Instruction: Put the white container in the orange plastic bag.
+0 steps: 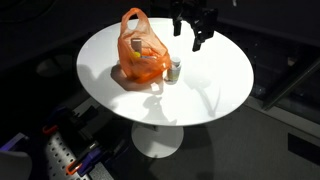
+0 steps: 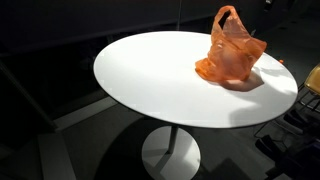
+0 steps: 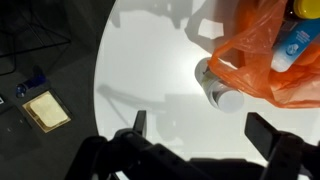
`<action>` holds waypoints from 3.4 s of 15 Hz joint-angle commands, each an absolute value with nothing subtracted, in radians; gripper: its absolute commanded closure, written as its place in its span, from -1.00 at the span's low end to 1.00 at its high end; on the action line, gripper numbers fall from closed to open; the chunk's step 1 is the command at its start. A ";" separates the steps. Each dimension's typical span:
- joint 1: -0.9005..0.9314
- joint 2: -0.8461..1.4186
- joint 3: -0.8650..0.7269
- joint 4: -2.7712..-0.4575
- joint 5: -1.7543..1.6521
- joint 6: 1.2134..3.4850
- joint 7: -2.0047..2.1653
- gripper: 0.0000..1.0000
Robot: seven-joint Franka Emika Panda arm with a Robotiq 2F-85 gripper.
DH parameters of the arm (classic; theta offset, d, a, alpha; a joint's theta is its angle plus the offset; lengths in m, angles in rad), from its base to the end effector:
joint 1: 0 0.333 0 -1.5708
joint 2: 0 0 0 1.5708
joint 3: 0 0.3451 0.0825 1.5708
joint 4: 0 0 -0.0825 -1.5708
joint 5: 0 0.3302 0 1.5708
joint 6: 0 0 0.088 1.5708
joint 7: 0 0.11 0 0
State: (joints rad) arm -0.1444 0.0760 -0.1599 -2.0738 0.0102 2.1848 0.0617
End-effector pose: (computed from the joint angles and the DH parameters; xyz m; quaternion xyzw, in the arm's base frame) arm 0.4983 -0.1543 0.4528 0.9827 -0.1844 0.0176 0.0040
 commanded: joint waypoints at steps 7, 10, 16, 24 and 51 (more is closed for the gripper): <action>-0.101 0.338 -0.137 -1.865 0.005 2.203 0.215 -1.00; -0.078 0.397 -0.133 -1.827 -0.003 2.194 0.236 -1.00; -0.041 0.453 -0.132 -1.807 -0.013 2.191 0.250 -1.00; -0.031 0.438 -0.146 -1.828 -0.043 2.183 0.278 0.02; -0.044 0.203 -0.093 -1.833 -0.020 2.101 0.205 0.12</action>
State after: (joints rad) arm -0.0381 0.2023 -0.0994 -1.8363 -0.0183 2.1042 0.2049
